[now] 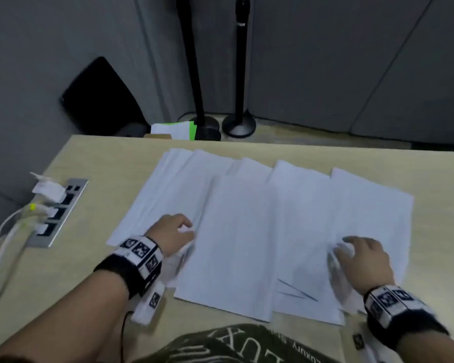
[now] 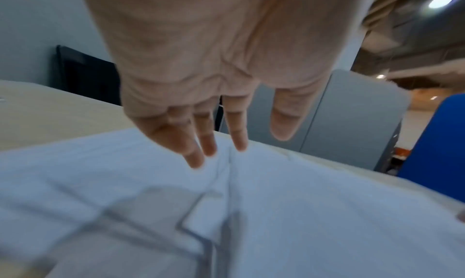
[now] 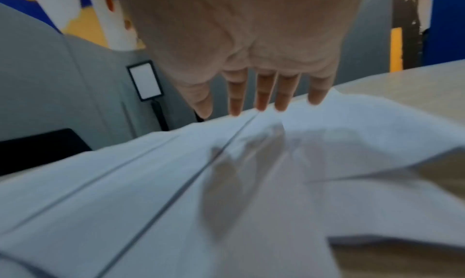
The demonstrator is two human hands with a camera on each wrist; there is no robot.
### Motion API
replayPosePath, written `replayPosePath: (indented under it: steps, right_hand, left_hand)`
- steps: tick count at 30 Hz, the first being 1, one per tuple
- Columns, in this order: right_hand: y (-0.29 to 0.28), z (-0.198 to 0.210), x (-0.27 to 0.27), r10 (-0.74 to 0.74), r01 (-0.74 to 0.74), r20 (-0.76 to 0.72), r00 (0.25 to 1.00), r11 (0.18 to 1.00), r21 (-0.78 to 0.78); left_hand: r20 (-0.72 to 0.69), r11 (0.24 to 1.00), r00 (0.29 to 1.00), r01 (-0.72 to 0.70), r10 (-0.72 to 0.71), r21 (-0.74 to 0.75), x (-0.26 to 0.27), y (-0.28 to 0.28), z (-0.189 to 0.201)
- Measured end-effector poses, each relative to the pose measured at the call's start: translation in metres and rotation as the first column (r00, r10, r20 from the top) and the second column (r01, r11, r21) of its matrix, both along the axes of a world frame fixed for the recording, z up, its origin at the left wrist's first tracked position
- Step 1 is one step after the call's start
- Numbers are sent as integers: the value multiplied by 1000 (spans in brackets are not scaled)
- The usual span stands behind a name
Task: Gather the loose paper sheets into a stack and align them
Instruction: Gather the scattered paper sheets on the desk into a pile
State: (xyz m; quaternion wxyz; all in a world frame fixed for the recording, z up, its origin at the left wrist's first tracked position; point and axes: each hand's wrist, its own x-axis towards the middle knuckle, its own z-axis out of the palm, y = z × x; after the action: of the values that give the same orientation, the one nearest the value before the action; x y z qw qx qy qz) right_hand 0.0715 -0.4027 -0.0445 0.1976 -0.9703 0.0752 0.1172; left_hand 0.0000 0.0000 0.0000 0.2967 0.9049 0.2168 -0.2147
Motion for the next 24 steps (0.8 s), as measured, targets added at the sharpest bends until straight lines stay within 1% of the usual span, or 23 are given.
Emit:
replayPosePath:
  steps: [1, 2, 3, 5, 7, 9, 11, 13, 16, 17, 18, 19, 21, 22, 24]
  right_hand:
    - [6, -2, 3, -83, 83, -15, 996, 996, -37]
    - [13, -5, 4, -140, 135, -30, 990, 985, -109]
    - [20, -8, 4, -140, 126, -64, 988, 975, -184]
    - [32, -17, 5, -102, 70, -112, 988, 963, -259]
    - [43, -27, 4, -74, 25, -169, 983, 960, -277]
    - [55, -32, 8, -65, 5, -191, 979, 954, -300]
    - [69, -34, 11, -41, -29, -219, 975, 951, -309]
    - [83, -35, 12, -1, -63, -217, 976, 956, -287]
    - [101, -34, 14, 121, -160, -211, 970, 971, -178]
    - [104, -34, 17, 142, -166, -178, 974, 978, -125]
    - [105, -32, 21, 135, -144, -128, 983, 987, -64]
    - [104, -30, 26, 90, -90, -60, 994, 996, -3]
    - [95, -28, 36, -101, 97, 70, 992, 993, 64]
    - [87, -28, 40, -214, 211, 92, 972, 977, 45]
    - [70, -27, 46, -390, 393, 50, 919, 915, -89]
  left_hand:
    - [-3, 999, 1000, -17, 17, 30, 10, 3, -3]
    - [-9, 995, 999, -39, 40, 87, 18, 4, -6]
    - [-6, 990, 998, -55, 56, 128, 26, 8, -11]
    - [-2, 974, 995, -102, 105, 203, 40, 15, -19]
    - [-64, 955, 986, -132, 154, 267, 46, 25, -36]
    - [-165, 941, 962, -161, 217, 298, 52, 34, -47]
    - [-225, 931, 937, -190, 268, 313, 55, 30, -59]
    - [-222, 920, 933, -199, 284, 339, 57, 13, -68]
    - [-204, 934, 942, -198, 265, 298, 64, -17, -73]
    - [-193, 939, 947, -195, 256, 285, 68, -20, -73]
    - [-176, 942, 951, -200, 253, 271, 74, -18, -72]
    - [-138, 938, 956, -214, 258, 273, 80, -12, -69]
    - [-45, 915, 952, -275, 301, 295, 88, 13, -65]
    - [-15, 897, 944, -309, 331, 316, 91, 27, -63]
    - [11, 861, 923, -364, 386, 355, 92, 55, -60]
